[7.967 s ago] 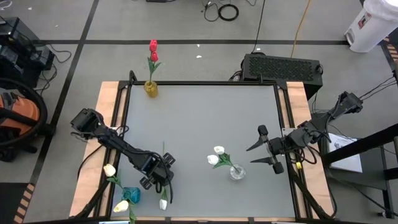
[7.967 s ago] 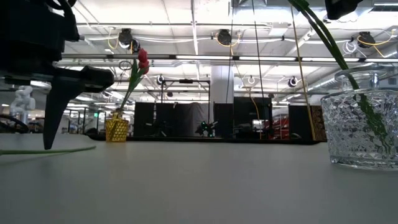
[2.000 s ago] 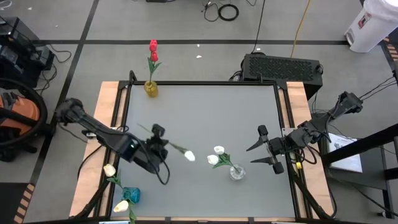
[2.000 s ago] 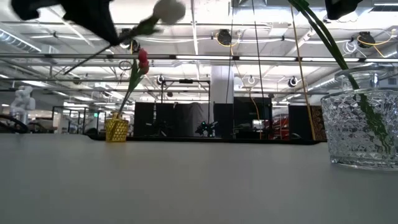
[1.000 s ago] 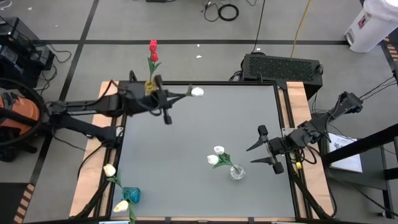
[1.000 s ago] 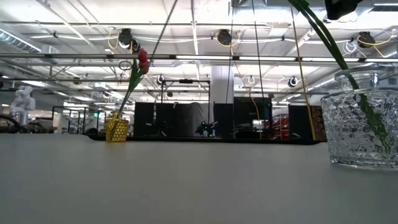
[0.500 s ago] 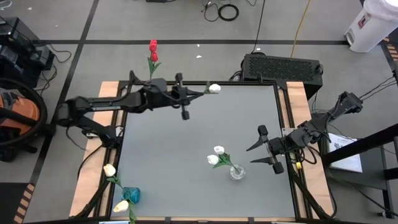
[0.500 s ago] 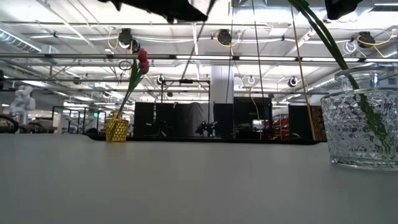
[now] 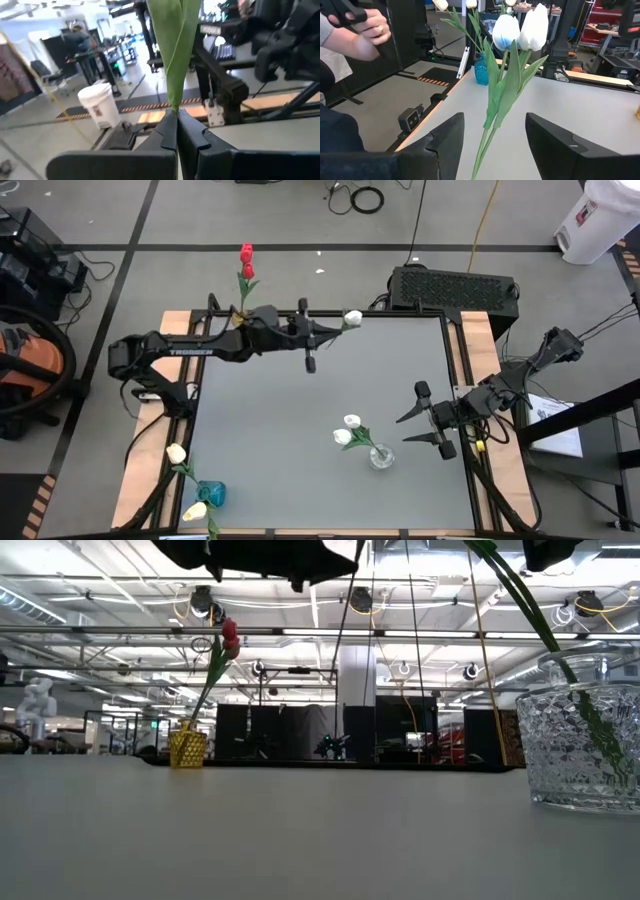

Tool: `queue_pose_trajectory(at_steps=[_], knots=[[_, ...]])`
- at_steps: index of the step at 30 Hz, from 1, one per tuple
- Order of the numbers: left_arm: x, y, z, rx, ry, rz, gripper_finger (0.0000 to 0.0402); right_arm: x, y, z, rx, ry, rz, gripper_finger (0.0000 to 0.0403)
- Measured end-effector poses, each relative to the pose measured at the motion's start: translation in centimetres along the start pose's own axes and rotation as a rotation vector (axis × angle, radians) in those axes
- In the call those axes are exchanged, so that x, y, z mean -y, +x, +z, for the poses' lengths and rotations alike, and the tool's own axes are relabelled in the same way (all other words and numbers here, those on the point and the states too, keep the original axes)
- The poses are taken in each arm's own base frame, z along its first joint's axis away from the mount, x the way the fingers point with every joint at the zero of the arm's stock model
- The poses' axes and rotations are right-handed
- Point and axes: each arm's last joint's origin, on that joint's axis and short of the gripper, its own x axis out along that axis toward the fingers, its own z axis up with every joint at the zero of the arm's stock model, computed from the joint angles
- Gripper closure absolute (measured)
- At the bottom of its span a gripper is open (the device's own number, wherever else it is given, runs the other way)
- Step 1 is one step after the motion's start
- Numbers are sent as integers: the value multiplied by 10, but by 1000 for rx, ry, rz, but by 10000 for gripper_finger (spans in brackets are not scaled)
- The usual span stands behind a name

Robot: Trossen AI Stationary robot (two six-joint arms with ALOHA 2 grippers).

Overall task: Sort flowers into vase by color
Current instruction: Put the white tulip into the transparent vase

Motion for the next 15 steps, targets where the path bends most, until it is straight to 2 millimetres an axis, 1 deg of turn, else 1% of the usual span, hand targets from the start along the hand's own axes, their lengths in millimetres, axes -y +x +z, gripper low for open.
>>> queue_pose_trajectory(at_steps=[3,10,15], knots=[[0,0,2,29,2,-30,401,0,0,0,1,1,0,199],[2,0,2,27,1,-41,401,0,0,0,2,28,0,199],[2,0,1,22,-50,-42,401,0,0,0,3,28,0,200]])
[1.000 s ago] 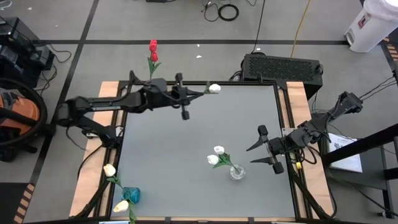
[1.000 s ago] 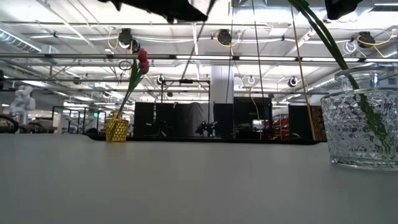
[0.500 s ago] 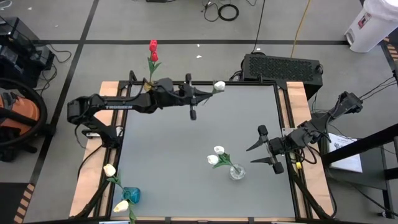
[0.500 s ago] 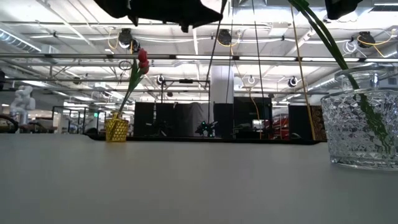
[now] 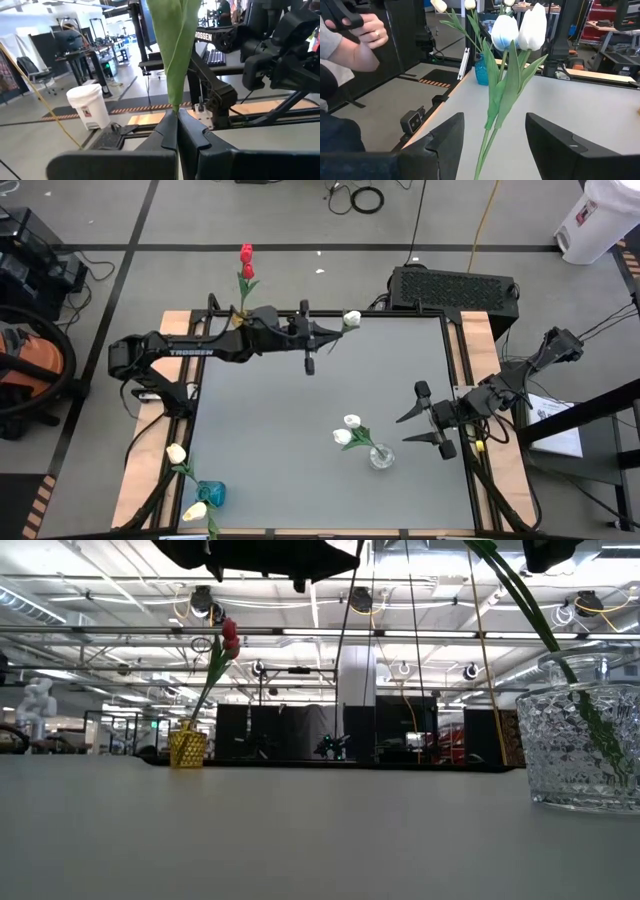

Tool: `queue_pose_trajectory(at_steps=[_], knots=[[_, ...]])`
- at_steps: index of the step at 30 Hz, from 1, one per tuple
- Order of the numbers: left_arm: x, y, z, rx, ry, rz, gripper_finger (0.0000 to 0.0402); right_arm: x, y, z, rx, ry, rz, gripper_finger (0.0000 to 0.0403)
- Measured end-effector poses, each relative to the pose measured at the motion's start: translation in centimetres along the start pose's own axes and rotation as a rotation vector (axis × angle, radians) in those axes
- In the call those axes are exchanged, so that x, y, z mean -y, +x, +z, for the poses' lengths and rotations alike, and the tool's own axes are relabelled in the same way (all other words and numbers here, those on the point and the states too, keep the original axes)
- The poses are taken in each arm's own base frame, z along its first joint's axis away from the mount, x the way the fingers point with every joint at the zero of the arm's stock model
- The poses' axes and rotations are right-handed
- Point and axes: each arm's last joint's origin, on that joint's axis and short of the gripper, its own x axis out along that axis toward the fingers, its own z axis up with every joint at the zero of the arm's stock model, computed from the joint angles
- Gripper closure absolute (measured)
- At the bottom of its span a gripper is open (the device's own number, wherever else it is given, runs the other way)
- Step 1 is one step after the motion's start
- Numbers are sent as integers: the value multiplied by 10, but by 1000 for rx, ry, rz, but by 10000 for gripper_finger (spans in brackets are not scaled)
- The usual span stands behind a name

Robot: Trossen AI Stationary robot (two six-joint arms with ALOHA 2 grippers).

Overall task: Sort flowers into vase by color
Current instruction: Put the white tulip into the transparent vase

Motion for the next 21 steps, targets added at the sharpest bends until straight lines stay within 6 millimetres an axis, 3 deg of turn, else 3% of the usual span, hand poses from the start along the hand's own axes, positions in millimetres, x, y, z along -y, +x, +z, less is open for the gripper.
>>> queue_pose_trajectory(at_steps=[11,21], knots=[[3,1,1,1,-101,-10,401,0,1,10,103,28,-37,200],[12,2,5,29,-99,-33,401,18,-2,13,143,35,-486,200]])
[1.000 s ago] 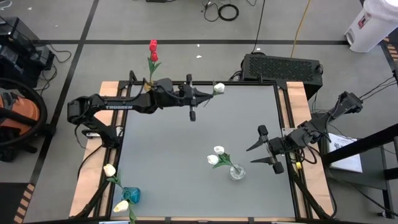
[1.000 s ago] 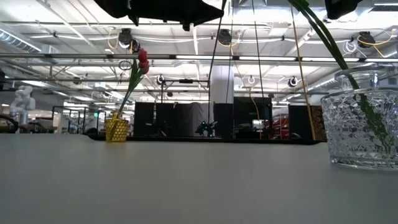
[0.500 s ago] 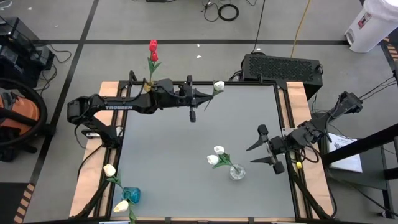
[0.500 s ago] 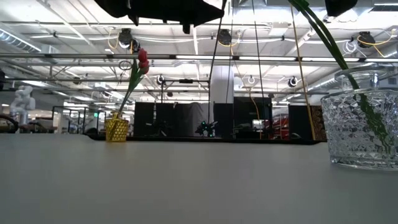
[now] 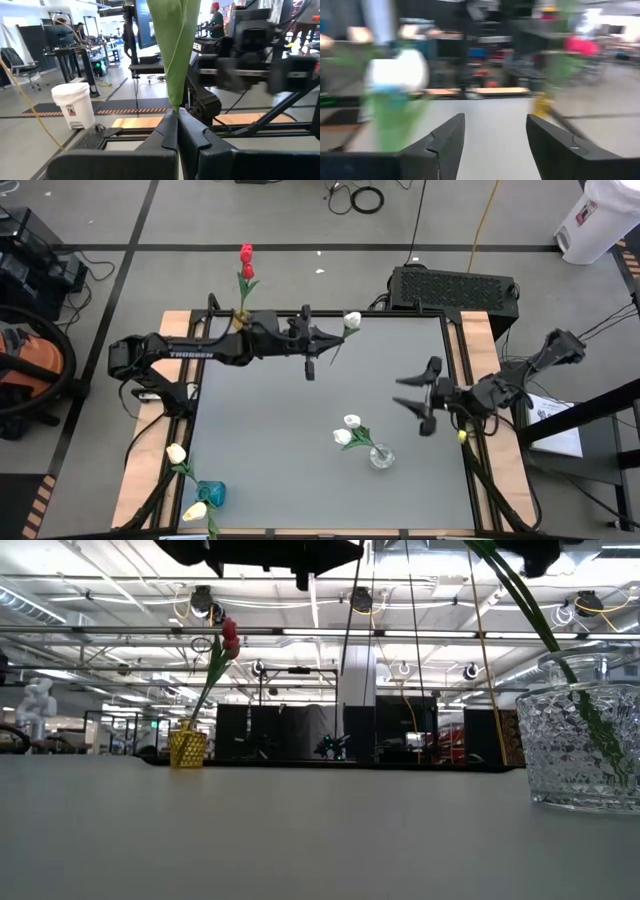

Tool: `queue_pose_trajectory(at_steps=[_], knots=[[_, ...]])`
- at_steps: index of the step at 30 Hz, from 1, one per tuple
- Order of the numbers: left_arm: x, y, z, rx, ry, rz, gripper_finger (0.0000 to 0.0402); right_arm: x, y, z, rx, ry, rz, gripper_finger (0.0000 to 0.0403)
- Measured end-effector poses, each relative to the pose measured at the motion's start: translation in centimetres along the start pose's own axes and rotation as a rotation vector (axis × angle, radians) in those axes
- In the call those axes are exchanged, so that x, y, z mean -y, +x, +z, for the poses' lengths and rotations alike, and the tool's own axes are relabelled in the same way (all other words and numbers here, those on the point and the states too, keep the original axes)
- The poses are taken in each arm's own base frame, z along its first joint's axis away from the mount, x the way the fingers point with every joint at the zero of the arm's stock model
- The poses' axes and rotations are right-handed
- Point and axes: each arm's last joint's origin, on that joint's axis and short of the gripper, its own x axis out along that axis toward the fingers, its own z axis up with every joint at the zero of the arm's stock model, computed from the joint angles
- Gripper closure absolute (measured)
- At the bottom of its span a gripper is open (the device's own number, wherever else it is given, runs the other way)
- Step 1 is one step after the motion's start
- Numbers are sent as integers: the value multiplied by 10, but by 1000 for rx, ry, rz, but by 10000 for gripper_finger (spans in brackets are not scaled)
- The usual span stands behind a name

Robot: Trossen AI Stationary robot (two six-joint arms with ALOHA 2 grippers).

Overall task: Sort flowers into vase by color
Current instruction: Put the white tulip into the transparent vase

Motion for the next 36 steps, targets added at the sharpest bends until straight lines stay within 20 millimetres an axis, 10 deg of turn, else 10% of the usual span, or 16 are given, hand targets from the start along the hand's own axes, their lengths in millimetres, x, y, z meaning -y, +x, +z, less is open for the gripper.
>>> queue_pose_trajectory(at_steps=[13,36], knots=[[6,1,1,3,-2,-16,401,23,10,11,80,-62,-261,200],[6,1,2,11,4,-14,402,55,62,19,300,-43,-130,200]])
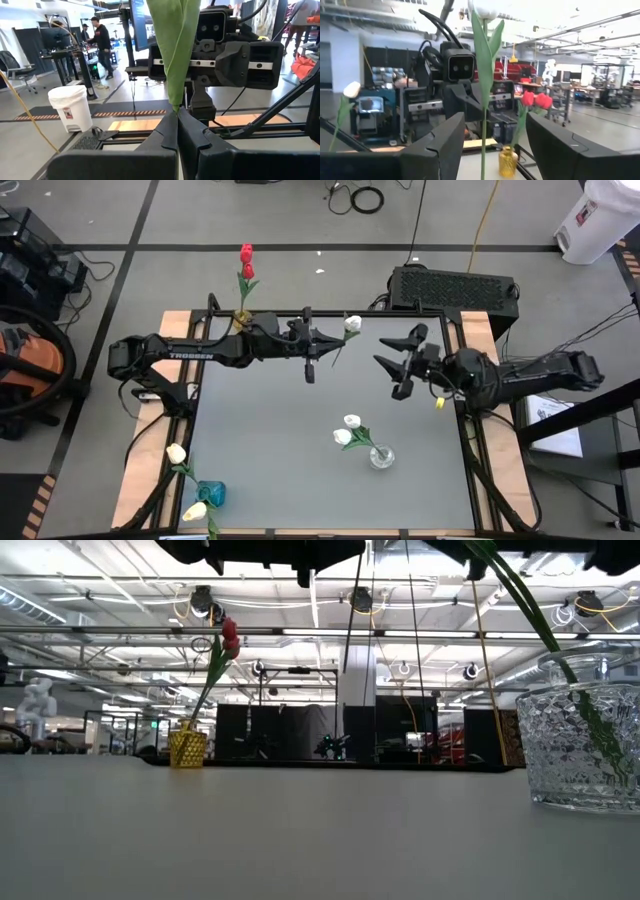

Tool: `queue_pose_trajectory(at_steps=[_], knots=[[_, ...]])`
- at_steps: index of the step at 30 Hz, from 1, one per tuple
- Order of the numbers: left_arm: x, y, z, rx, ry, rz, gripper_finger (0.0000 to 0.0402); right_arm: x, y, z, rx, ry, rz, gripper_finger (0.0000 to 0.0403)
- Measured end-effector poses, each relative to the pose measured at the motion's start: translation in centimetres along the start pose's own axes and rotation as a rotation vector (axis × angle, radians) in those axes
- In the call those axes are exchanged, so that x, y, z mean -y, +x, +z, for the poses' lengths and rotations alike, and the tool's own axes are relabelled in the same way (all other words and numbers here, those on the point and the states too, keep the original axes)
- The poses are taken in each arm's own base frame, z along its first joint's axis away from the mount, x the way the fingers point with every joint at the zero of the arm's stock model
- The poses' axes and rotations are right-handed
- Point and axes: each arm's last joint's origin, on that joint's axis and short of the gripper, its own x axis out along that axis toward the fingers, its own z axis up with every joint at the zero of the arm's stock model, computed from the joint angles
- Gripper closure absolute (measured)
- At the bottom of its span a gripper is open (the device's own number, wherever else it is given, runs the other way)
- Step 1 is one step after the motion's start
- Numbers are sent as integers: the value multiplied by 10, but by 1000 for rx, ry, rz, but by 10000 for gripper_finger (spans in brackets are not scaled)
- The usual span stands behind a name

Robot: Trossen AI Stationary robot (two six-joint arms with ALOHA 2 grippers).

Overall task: Sort flowers into vase by color
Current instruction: Put the white tulip into the transparent vase

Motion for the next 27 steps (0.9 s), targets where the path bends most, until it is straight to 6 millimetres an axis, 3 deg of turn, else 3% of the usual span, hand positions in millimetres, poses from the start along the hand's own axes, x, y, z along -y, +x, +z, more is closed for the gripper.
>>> queue_pose_trajectory(at_steps=[4,16,27], knots=[[0,0,0,0,0,0,401,5,10,-6,10,27,26,200],[0,0,0,0,0,-1,402,-1,61,3,-7,-12,87,200],[1,0,0,-3,-1,-2,402,-3,87,2,-32,-26,75,200]])
